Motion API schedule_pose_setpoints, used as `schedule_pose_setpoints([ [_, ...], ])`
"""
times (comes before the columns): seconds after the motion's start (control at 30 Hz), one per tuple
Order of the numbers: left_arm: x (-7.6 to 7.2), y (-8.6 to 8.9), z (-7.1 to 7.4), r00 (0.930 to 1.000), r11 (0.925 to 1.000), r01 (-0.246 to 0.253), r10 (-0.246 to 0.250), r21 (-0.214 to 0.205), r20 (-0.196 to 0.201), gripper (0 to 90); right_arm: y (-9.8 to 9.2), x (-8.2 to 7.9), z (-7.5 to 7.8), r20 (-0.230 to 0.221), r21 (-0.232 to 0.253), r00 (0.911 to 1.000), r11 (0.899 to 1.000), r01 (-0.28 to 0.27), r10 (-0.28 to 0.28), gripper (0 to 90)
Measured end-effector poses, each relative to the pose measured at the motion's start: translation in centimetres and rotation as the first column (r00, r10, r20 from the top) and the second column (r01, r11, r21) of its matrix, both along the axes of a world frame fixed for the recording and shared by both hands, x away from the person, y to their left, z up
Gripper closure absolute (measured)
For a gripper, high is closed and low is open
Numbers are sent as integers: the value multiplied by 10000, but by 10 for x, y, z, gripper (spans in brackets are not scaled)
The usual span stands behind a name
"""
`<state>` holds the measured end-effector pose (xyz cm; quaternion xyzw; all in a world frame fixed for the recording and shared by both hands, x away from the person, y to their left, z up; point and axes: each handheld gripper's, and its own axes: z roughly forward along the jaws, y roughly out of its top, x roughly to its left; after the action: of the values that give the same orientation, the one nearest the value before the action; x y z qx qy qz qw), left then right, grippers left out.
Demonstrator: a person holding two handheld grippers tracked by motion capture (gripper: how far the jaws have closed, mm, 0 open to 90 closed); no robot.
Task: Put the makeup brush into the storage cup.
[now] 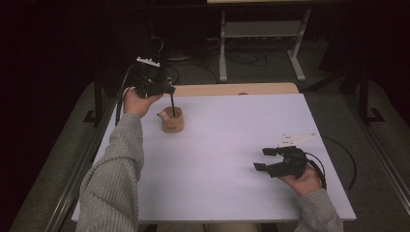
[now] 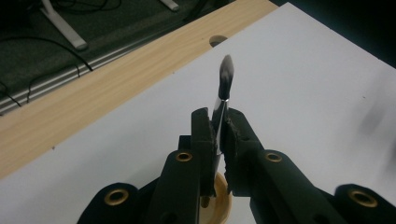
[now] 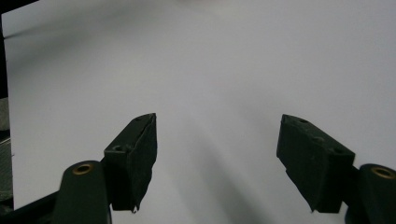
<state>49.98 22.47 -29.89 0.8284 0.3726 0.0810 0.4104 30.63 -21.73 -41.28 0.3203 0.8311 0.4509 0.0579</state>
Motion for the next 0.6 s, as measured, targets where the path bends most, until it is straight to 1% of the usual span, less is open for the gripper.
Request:
schedule_pose_setpoints([
  [0.03,0,1,-5,9999,9999,-110,110,21,-70,834,0,0,0,31,-31,10000,10000,-20,20,277],
  [0.07,0,2,-7,9999,9999,-99,99,-34,-85,834,0,0,0,16,-26,10000,10000,-14,14,277],
  [0.13,0,3,-9,9998,9999,-93,93,39,-148,834,0,0,0,15,-31,10000,10000,-30,31,277],
  [0.17,-1,5,-12,9998,9999,-123,124,58,-152,834,0,0,0,16,-15,10000,10000,-57,57,277],
  [0.2,-1,5,-14,9998,9999,-124,124,-16,-180,834,1,1,-1,25,-56,10000,9999,-87,87,277],
  [0.23,-2,4,-16,9996,9997,-196,194,-109,-180,833,1,1,-1,17,-70,10000,9999,-88,89,278],
  [0.27,-2,5,-17,9996,9998,-187,187,16,-189,833,1,1,-1,36,-82,9999,9999,-95,95,278],
  [0.3,-2,4,-18,9995,9998,-211,212,39,-220,833,2,1,-1,16,-110,10000,9999,-96,96,278],
  [0.47,-1,5,-22,9994,9997,-226,226,-21,-281,833,3,1,-2,-20,-144,9999,9998,-115,115,278],
  [0.5,-1,5,-25,9994,9998,-141,145,121,-326,832,3,1,-2,-44,-153,9999,9998,-124,123,279],
  [0.53,-1,5,-25,9994,9998,-141,145,121,-326,832,3,1,-2,-30,-161,9999,9998,-127,127,279],
  [0.57,-1,3,-27,9992,9998,-210,209,-12,-346,832,3,2,-2,-22,-169,9999,9998,-138,137,279],
  [0.6,-1,3,-28,9992,9999,-149,151,48,-376,832,3,2,-3,-30,-183,9999,9997,-137,136,279],
])
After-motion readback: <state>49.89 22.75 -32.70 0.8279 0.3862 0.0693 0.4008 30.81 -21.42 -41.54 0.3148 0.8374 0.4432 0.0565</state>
